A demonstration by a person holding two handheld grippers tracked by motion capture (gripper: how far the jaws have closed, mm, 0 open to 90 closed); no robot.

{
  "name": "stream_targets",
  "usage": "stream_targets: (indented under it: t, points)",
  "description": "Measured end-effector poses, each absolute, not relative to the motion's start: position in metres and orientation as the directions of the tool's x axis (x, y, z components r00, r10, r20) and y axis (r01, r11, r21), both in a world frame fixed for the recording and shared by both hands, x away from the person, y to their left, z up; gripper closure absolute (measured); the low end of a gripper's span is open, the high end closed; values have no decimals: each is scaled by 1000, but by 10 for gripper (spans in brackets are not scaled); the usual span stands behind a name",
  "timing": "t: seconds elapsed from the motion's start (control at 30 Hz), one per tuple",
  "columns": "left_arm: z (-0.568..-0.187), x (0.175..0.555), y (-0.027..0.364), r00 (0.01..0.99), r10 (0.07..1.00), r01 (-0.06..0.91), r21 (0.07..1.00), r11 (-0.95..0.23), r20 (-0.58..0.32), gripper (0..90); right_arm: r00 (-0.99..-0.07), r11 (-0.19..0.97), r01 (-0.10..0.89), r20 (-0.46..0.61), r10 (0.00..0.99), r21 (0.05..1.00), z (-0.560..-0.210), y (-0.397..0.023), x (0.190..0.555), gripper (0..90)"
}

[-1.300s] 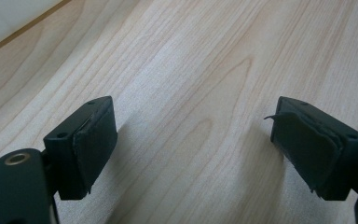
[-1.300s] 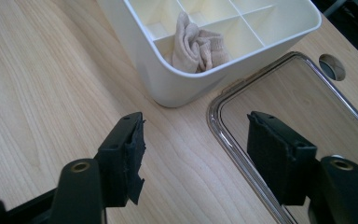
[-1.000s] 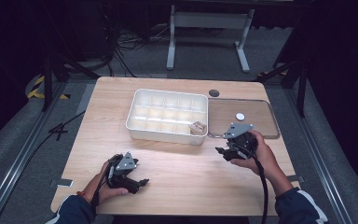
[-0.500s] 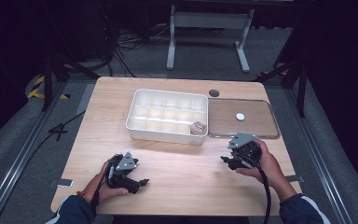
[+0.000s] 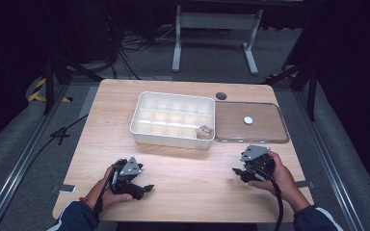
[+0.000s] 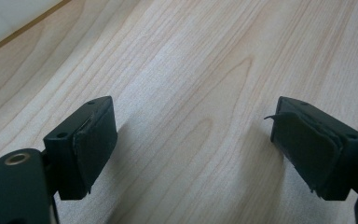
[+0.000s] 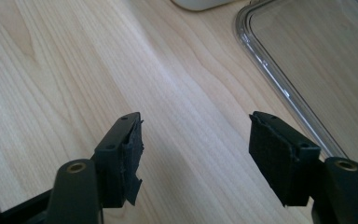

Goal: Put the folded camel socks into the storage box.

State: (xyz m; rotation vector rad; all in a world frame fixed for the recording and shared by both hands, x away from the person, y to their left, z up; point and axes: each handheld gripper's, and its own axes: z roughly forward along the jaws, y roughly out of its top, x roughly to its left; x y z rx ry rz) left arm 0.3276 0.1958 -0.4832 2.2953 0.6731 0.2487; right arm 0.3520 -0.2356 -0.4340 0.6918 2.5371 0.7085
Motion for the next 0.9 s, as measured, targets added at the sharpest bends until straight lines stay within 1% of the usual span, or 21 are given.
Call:
stream_targets:
  t: [0.17,0.4,0.5,0.67,0.73,0.9]
  points:
    - [-483,328,196,845,535,396,691,-605,-16,146,-778,714,357,-231,584,603,-439,-247,344,350]
    - [-483,328,196,845,535,396,692,-604,-16,146,-773,687,372,-202,602,625,-445,-261,336,347]
    - [-483,327,196,844,535,396,691,-604,-16,146,-766,658,378,-180,617,651,-450,-269,331,346]
    - [-483,327,196,843,538,399,691,-603,-18,146,-758,633,393,-155,634,667,-457,-280,324,344]
    - [-483,327,196,842,539,398,690,-604,-15,146,-754,632,391,-162,637,669,-458,-282,323,341]
    - [-483,327,196,843,538,398,691,-604,-15,145,-751,612,414,-128,648,674,-466,-291,316,338]
